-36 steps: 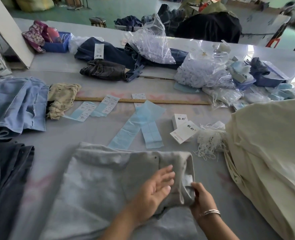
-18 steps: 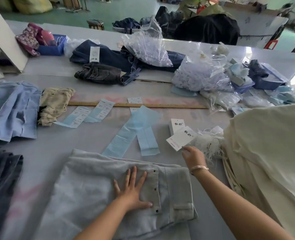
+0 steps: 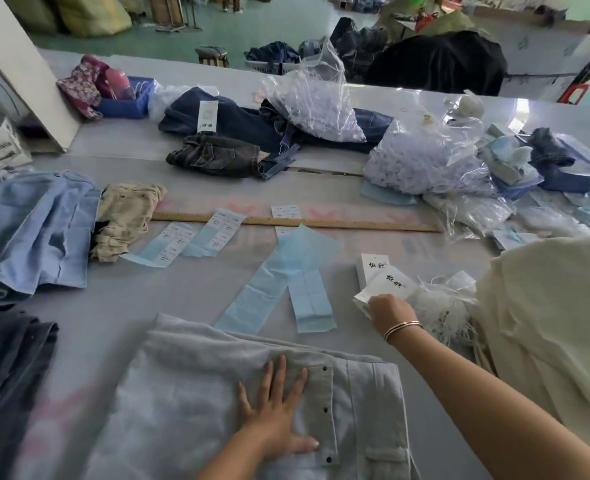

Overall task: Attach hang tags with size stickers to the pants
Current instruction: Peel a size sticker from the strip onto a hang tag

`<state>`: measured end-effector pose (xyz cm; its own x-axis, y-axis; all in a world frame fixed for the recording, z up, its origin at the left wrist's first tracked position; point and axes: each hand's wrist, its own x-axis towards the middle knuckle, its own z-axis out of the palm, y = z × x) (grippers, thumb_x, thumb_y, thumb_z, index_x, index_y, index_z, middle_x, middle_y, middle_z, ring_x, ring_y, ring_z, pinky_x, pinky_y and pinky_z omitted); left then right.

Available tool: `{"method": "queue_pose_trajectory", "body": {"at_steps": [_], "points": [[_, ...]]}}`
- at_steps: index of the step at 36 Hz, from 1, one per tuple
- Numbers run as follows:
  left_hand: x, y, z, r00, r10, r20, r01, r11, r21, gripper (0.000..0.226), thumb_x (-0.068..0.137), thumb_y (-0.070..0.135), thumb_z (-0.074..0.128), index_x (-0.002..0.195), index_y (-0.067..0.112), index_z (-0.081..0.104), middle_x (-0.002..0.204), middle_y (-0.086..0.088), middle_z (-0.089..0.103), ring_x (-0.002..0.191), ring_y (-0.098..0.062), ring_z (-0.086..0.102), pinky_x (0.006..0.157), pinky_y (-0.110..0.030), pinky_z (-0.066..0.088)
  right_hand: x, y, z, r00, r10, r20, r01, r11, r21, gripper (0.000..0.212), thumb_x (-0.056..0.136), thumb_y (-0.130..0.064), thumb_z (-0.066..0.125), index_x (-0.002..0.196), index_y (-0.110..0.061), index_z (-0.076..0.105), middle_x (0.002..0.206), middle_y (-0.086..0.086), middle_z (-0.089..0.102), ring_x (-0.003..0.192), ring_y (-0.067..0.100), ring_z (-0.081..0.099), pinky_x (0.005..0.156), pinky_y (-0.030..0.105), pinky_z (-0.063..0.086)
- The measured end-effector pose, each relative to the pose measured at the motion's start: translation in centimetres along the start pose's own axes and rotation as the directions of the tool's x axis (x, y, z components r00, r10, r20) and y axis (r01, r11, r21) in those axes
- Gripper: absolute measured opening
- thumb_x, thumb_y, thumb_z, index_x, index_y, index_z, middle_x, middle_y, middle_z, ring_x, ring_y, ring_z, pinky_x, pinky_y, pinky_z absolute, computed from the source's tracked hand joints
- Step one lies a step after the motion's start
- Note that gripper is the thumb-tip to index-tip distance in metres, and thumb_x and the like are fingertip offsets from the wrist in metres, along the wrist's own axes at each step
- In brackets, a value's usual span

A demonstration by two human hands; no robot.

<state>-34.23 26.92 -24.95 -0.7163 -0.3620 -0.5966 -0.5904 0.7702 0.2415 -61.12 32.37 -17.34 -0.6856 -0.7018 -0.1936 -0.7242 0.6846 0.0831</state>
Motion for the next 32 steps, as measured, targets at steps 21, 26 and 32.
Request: {"method": "queue_pose_trajectory", "body": {"at_steps": [21, 26, 32], "points": [[-0.5, 0.0, 0.1, 0.998, 0.024, -0.061, -0.027, 0.999, -0.036, 0.116, 0.068, 0.077, 0.053, 0.108, 0.053, -0.053, 0.130, 0.002, -0.060, 0.118, -0.020, -0.055, 0.094, -0.067, -0.026, -0.2, 1.9, -1.2, 0.970, 0.229, -0.080, -0.175, 0.890, 0.420, 0.019, 0.089, -0.020, 0.058, 0.084, -0.008, 0.071, 0.094, 0.019, 0.069, 0.087, 0.034, 0.062, 0.065, 0.030, 0.038], [-0.3, 0.0, 0.2, 0.997, 0.021, -0.077, -0.023, 0.999, -0.029, 0.117, 0.067, 0.078, 0.052, 0.108, 0.053, -0.055, 0.132, 0.000, -0.058, 0.119, -0.021, -0.055, 0.092, -0.066, -0.029, -0.5, 2.1, -1.5, 0.937, 0.329, -0.119, -0.226, 0.829, 0.511, 0.013, 0.082, -0.020, 0.066, 0.077, -0.008, 0.067, 0.089, 0.019, 0.068, 0.084, 0.035, 0.060, 0.064, 0.029, 0.034], [-0.5, 0.0, 0.1, 0.997, 0.017, -0.070, -0.022, 0.998, -0.065, 0.119, 0.068, 0.075, 0.055, 0.109, 0.050, -0.054, 0.130, 0.000, -0.059, 0.119, -0.018, -0.054, 0.096, -0.067, -0.025, -0.8, 1.7, -0.6, 0.969, 0.247, 0.009, -0.217, 0.831, 0.513, 0.023, 0.077, -0.031, 0.073, 0.071, -0.010, 0.064, 0.080, 0.011, 0.066, 0.076, 0.027, 0.058, 0.064, 0.030, 0.039]]}}
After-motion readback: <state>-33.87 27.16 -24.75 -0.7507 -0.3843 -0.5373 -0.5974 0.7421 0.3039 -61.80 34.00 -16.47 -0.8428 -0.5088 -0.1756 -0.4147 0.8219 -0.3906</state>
